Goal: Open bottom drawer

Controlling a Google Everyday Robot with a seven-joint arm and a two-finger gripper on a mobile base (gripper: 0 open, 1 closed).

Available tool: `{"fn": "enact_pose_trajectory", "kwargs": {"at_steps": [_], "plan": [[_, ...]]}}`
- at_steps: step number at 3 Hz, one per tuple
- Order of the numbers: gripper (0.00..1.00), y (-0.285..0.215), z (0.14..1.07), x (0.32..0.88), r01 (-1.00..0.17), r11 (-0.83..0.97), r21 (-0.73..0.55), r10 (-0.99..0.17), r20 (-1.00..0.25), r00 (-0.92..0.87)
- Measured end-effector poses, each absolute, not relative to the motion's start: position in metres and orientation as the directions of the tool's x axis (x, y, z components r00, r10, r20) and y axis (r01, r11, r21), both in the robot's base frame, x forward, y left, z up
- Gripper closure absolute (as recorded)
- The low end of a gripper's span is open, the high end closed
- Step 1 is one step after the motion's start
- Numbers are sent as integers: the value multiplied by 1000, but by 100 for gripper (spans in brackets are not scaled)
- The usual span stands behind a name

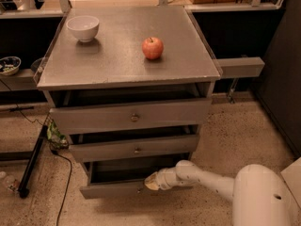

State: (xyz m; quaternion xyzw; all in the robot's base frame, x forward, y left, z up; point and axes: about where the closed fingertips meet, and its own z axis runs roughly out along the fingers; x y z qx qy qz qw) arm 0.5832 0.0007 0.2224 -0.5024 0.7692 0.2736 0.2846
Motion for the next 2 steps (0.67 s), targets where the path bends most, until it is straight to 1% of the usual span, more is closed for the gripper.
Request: {"fn": "enact_pose_trajectory", "kwargs": {"at_steps": [2], "plan": [[26,1,222,583,-929,345,135,-617,-713,-333]]}}
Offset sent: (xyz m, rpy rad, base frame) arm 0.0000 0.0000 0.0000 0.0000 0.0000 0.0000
